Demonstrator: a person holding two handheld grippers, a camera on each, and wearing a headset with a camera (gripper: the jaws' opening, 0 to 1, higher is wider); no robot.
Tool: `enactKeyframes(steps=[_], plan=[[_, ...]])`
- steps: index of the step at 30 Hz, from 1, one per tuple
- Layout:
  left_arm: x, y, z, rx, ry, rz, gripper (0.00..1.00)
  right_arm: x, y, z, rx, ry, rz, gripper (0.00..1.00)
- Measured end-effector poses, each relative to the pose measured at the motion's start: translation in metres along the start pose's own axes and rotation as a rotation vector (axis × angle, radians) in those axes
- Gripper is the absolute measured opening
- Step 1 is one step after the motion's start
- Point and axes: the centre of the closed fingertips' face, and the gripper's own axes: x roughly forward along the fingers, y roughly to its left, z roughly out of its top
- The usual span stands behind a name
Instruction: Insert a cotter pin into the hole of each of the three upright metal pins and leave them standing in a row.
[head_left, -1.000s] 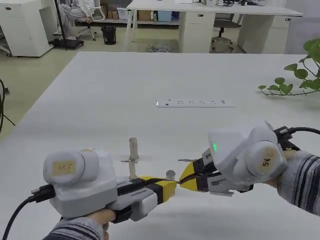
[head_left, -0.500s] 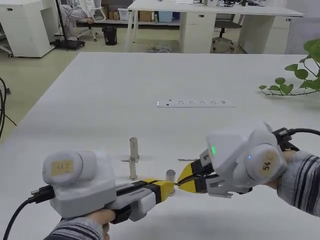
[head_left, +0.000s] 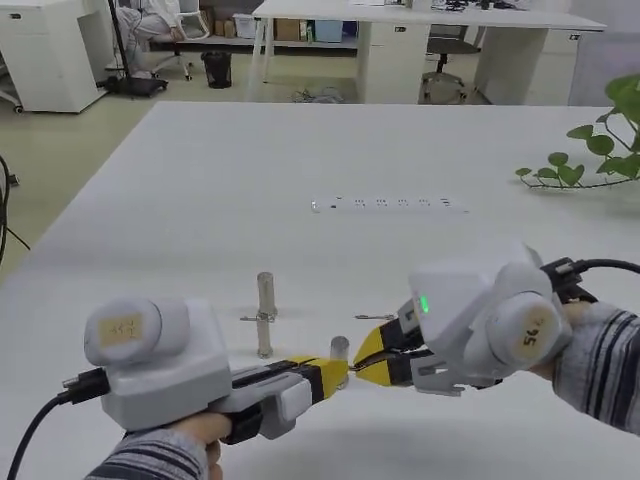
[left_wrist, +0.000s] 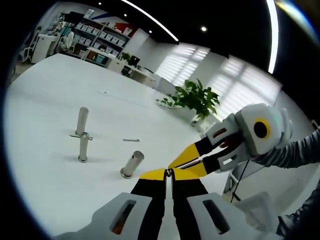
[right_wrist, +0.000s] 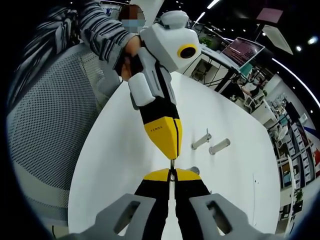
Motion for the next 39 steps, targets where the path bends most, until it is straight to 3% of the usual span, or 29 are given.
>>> enactKeyframes(steps=[4,9,11,24,33,39], plan=[[0.001,-0.001,-0.002,0.020,0.011,-0.005,0.00,0.001,0.001,-0.001,0.014,0.000,-0.002,0.00],[-0.001,-0.003,-0.006,0.147,0.032,-0.010,0.00,0.000,-0.002,-0.002,0.046,-0.003,-0.012,0.00],[-0.001,-0.003,-0.007,0.163,0.040,-0.012,0.00,0.000,-0.002,-0.002,0.054,-0.004,-0.008,0.00],[-0.005,-0.003,-0.016,0.407,0.135,-0.040,0.00,0.001,0.003,-0.009,0.078,0.012,0.033,0.00],[-0.005,-0.006,-0.014,0.497,0.151,-0.070,0.00,0.003,0.013,-0.007,0.131,-0.017,0.090,0.02],[-0.006,-0.011,-0.013,0.524,0.153,-0.107,0.00,0.003,0.013,-0.009,0.146,-0.019,0.089,0.02]])
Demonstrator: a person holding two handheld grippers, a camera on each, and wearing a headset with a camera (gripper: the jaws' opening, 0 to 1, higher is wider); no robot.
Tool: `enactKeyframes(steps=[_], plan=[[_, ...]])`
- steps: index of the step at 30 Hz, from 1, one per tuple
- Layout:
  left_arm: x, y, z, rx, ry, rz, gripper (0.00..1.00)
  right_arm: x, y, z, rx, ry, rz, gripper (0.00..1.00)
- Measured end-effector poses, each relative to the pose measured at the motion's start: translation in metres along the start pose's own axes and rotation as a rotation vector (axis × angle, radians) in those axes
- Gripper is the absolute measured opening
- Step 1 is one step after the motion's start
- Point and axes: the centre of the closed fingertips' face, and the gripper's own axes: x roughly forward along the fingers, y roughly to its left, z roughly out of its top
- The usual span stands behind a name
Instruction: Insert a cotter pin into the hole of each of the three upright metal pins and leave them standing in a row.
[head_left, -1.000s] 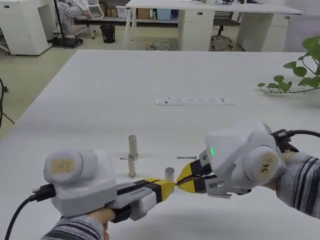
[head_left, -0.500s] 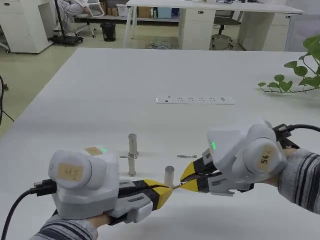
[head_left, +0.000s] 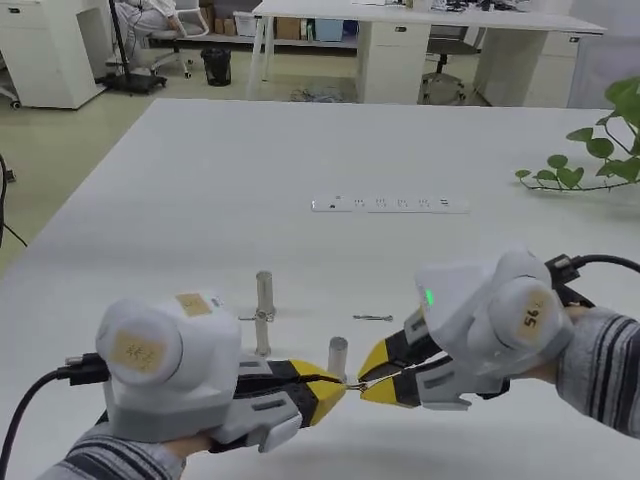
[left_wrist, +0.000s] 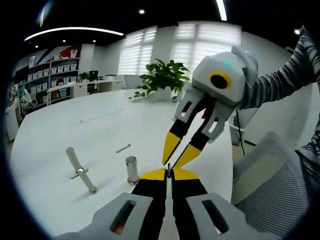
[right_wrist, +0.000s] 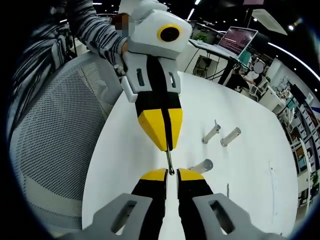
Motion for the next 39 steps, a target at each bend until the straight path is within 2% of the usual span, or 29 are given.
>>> enactKeyframes(steps=[7,11,18,25,31,35,39], plan=[[-0.001,-0.006,0.003,0.028,-0.008,-0.027,0.00,0.002,0.006,0.000,0.010,-0.004,0.025,0.00],[-0.002,-0.006,0.001,0.025,-0.002,-0.033,0.00,0.002,0.007,0.000,0.005,-0.002,0.030,0.00],[-0.001,-0.005,-0.002,0.045,0.008,-0.022,0.00,0.002,0.008,0.000,-0.042,0.016,0.017,0.00],[0.003,0.001,-0.003,0.058,0.015,0.025,0.02,0.002,0.003,-0.005,-0.055,0.043,-0.010,0.00],[0.005,0.010,-0.007,0.071,0.018,0.076,0.11,-0.002,-0.012,-0.016,-0.002,0.070,-0.069,0.00],[0.006,0.019,-0.009,0.094,0.029,0.129,0.13,-0.004,-0.022,-0.028,0.052,0.103,-0.110,0.00],[0.009,0.026,-0.007,0.078,0.009,0.172,0.17,-0.005,-0.030,-0.039,0.079,0.135,-0.138,0.00]])
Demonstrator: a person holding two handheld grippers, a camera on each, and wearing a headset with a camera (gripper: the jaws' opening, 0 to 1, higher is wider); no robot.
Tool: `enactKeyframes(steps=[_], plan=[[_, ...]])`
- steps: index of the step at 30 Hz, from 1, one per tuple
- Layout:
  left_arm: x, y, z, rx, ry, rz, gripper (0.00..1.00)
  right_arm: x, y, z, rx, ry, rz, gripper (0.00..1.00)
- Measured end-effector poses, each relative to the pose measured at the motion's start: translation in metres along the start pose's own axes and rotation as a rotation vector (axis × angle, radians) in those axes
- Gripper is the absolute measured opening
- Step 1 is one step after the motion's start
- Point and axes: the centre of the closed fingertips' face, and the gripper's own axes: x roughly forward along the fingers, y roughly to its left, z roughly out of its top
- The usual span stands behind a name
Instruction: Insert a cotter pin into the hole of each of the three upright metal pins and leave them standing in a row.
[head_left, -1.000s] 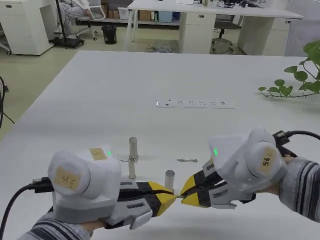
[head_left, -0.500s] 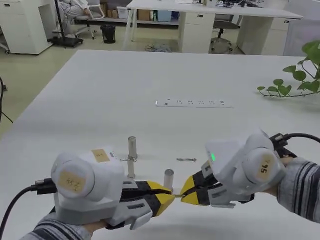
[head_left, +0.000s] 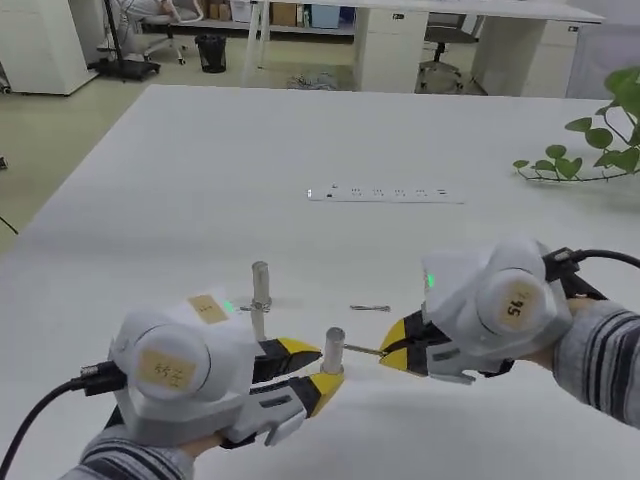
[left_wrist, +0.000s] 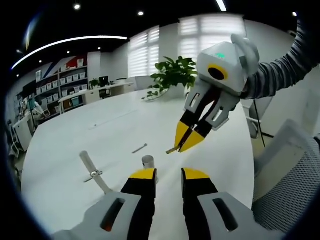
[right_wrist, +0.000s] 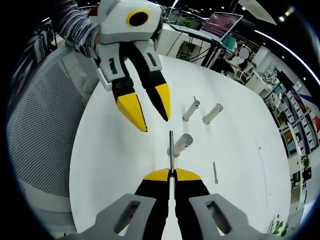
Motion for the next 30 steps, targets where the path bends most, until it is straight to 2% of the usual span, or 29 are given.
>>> enactKeyframes(steps=[5,11,20,26,30], plan=[[0.007,0.007,-0.002,-0.015,-0.002,0.046,0.19,0.003,-0.009,-0.011,-0.007,0.036,-0.043,0.00],[0.016,0.017,-0.009,-0.066,-0.001,0.105,0.22,0.011,-0.011,-0.014,0.000,0.043,-0.042,0.00],[0.029,0.028,-0.019,-0.128,0.014,0.134,0.21,0.021,-0.014,-0.020,0.020,0.058,-0.037,0.00],[0.041,0.031,-0.021,-0.168,0.017,0.131,0.20,0.028,-0.016,-0.024,0.000,0.087,-0.041,0.00],[0.047,0.032,-0.023,-0.182,0.024,0.126,0.19,0.030,-0.016,-0.023,-0.006,0.084,-0.037,0.00]])
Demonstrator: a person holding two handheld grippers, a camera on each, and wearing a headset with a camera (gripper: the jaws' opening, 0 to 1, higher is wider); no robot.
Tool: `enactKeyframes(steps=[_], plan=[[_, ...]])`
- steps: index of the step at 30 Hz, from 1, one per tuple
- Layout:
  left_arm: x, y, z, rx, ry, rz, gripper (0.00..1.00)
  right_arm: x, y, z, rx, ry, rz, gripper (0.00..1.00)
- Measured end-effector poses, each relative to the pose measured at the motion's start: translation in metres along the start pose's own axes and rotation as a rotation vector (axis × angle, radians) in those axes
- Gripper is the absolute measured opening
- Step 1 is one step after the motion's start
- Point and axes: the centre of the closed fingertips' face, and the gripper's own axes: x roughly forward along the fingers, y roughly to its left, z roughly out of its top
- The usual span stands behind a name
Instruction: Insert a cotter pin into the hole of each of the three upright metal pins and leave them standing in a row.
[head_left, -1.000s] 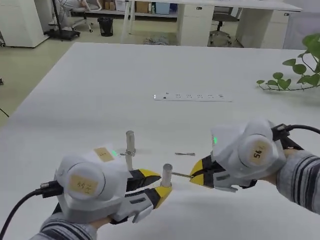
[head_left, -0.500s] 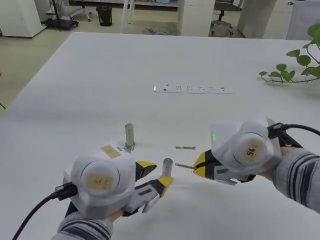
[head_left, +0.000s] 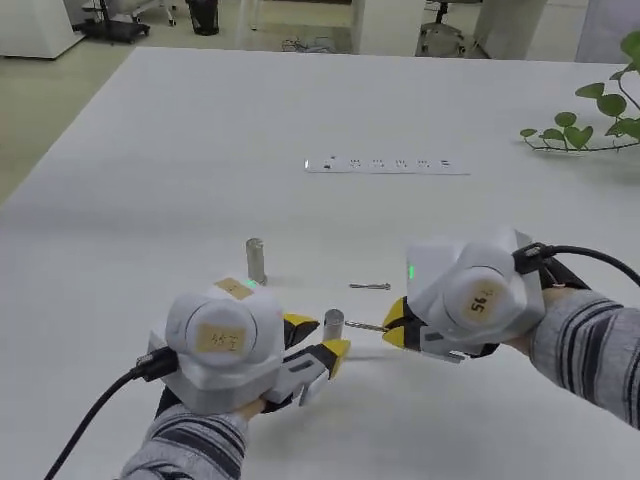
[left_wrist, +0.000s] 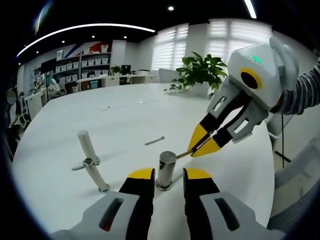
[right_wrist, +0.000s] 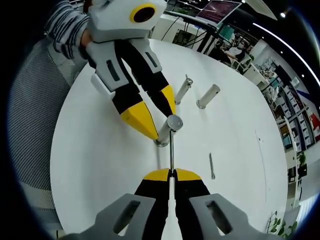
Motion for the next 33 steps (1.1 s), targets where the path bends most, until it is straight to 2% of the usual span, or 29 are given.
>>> enactKeyframes(steps=[8,18,33], plan=[[0.010,0.004,-0.005,-0.043,0.014,0.002,0.16,0.003,-0.003,-0.002,0.003,0.006,0.008,0.00],[0.017,0.004,-0.011,-0.058,0.029,0.004,0.13,0.004,-0.004,-0.001,0.000,0.009,0.018,0.00],[0.017,0.003,-0.011,-0.010,0.020,0.018,0.10,-0.006,-0.003,0.009,-0.050,0.001,0.020,0.00]])
